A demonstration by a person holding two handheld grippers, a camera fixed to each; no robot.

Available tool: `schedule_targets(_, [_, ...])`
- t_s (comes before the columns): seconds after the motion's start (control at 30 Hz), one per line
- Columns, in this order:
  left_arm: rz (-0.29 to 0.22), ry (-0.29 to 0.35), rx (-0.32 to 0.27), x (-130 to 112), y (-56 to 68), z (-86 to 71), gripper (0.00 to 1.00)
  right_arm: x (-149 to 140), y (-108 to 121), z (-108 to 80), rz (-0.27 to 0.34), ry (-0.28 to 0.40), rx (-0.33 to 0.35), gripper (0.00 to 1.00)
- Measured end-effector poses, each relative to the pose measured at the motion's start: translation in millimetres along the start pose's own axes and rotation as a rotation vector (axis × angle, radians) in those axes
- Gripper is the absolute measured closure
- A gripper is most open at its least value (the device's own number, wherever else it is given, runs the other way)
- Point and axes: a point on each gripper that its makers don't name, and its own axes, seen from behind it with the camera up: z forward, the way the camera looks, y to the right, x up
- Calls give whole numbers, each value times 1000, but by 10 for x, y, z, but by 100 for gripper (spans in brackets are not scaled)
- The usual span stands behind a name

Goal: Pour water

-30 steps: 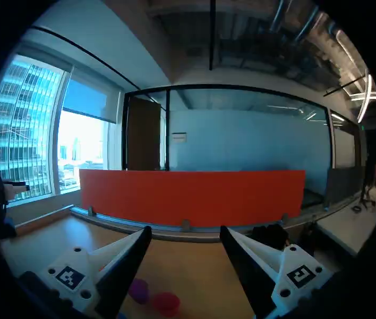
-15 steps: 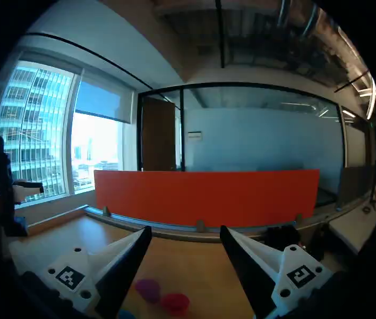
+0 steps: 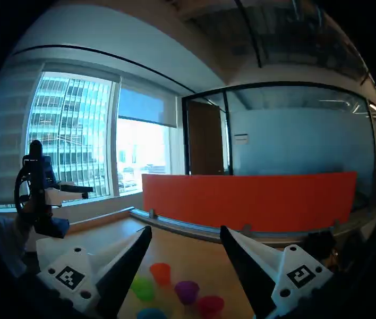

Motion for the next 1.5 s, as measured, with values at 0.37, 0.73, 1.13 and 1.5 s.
schedule_targets(0.37, [36, -30, -90, -107, 188, 58, 2, -103, -159, 29, -40, -61, 78, 1])
schedule_targets(0.73, [76, -74, -159, -299, 317, 76, 2, -272, -302, 2, -85, -124, 152, 1])
schedule_targets(1.13, [52, -155, -200, -791, 404, 136, 2, -750, -421, -67, -113, -220, 220, 0])
schedule_targets(1.5, [57, -200, -240, -1196, 483, 163, 2, -1226, -510, -128, -148, -289, 274, 0])
